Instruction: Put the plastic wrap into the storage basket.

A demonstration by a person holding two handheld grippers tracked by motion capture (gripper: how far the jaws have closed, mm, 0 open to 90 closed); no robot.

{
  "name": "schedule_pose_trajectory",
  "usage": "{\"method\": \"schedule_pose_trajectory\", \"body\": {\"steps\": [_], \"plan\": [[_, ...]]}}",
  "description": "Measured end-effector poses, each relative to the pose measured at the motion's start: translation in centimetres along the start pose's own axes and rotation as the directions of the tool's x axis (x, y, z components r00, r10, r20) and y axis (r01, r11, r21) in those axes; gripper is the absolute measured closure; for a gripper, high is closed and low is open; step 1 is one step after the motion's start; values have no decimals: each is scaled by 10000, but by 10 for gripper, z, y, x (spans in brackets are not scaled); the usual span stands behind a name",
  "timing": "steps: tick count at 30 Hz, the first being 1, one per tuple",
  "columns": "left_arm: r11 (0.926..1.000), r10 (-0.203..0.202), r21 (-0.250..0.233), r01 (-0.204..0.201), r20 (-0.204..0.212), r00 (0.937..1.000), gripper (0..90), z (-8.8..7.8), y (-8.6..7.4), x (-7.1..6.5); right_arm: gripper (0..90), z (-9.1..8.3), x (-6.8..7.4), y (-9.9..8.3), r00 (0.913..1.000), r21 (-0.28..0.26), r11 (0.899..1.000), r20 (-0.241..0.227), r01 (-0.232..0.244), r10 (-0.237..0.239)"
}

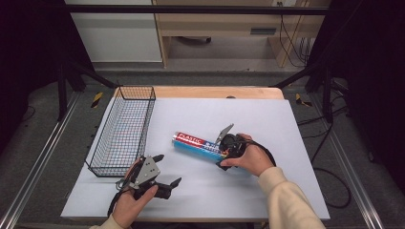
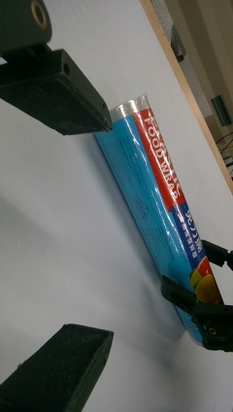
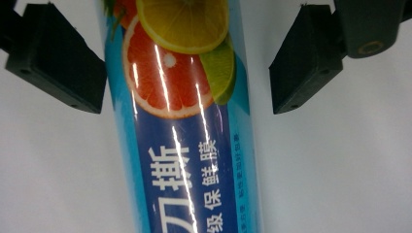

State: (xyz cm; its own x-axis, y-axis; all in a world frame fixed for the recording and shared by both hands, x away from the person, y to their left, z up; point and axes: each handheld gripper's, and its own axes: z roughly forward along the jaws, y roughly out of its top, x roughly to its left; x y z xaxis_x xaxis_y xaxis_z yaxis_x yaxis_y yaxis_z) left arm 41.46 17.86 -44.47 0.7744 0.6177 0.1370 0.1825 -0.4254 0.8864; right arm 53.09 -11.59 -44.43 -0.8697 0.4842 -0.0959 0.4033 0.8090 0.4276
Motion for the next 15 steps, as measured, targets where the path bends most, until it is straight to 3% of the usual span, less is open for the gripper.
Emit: {"method": "schedule_pose_trajectory", "body": {"steps": [9,15], "plan": [[10000,-11,39,11,22,10000,44,0,0,0,205,6,-4,-4,9998,223,9997,-190,-82,86],[10000,19,57,-19,40,10000,44,0,0,0,217,6,-6,-5,9992,75,9996,-276,-283,285]]}}
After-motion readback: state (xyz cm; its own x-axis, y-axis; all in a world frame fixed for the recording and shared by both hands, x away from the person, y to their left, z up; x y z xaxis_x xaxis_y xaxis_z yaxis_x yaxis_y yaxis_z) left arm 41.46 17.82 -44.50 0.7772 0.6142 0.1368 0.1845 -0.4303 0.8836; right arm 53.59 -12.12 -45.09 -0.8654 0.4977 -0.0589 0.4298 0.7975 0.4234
